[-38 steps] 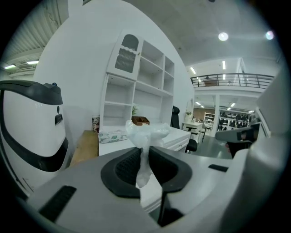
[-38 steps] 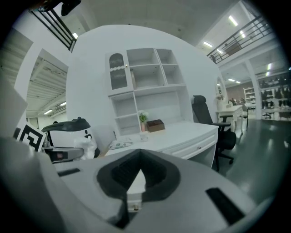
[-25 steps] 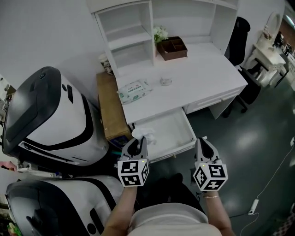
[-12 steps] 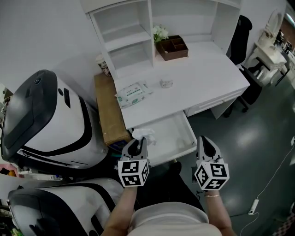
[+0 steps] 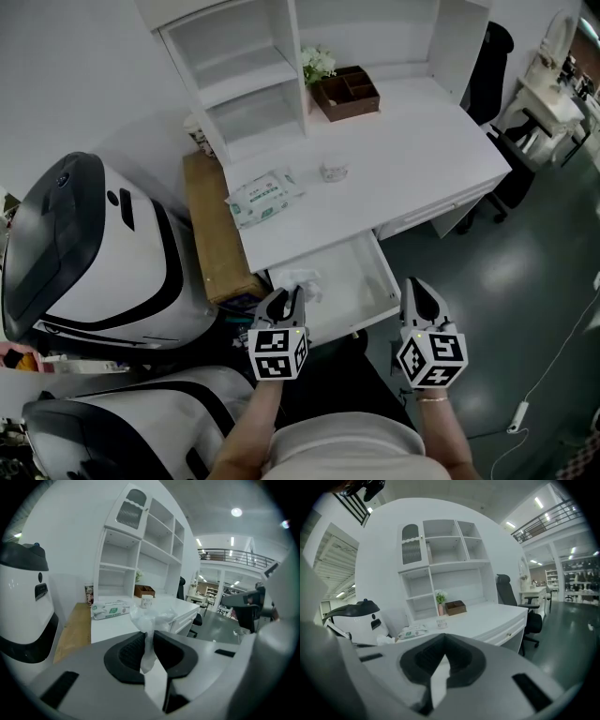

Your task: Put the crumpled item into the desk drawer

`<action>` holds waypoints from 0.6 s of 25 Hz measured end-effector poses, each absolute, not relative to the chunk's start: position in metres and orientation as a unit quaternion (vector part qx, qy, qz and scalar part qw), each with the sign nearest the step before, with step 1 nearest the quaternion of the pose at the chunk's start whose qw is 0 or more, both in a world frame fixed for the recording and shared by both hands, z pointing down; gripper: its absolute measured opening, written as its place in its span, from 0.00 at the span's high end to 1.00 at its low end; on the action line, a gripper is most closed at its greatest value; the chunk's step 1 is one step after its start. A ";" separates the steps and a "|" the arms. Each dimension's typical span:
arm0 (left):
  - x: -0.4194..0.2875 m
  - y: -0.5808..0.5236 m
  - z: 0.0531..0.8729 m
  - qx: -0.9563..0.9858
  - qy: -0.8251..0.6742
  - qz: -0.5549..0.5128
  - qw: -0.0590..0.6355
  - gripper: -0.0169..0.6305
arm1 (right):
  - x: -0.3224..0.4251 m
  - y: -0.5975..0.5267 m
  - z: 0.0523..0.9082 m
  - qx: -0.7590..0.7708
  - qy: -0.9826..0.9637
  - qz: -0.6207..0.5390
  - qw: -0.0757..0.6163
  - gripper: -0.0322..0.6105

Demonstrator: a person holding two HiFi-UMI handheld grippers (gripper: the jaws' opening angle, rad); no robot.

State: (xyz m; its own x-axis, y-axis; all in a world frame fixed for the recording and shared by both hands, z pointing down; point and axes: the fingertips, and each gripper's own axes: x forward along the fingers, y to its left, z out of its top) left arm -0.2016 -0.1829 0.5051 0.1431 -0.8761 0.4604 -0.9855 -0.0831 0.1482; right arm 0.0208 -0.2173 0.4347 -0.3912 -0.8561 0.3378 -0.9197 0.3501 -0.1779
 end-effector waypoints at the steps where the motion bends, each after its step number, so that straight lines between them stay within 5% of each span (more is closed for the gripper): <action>1: -0.200 -0.186 0.509 0.726 -0.639 0.131 0.217 0.90 | 0.022 -0.220 0.437 0.544 -0.815 0.174 0.093 0.95; 15: -0.168 -0.222 0.575 0.726 -0.602 0.207 0.260 0.90 | 0.043 -0.255 0.454 0.551 -0.805 0.193 0.103 0.95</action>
State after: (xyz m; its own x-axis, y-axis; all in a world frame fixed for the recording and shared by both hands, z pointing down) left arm -0.1683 -0.2217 0.5745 0.1905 -0.7659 0.6141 -0.9816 -0.1405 0.1293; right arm 0.0434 -0.2549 0.4540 -0.3712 -0.8480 0.3782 -0.9273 0.3175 -0.1983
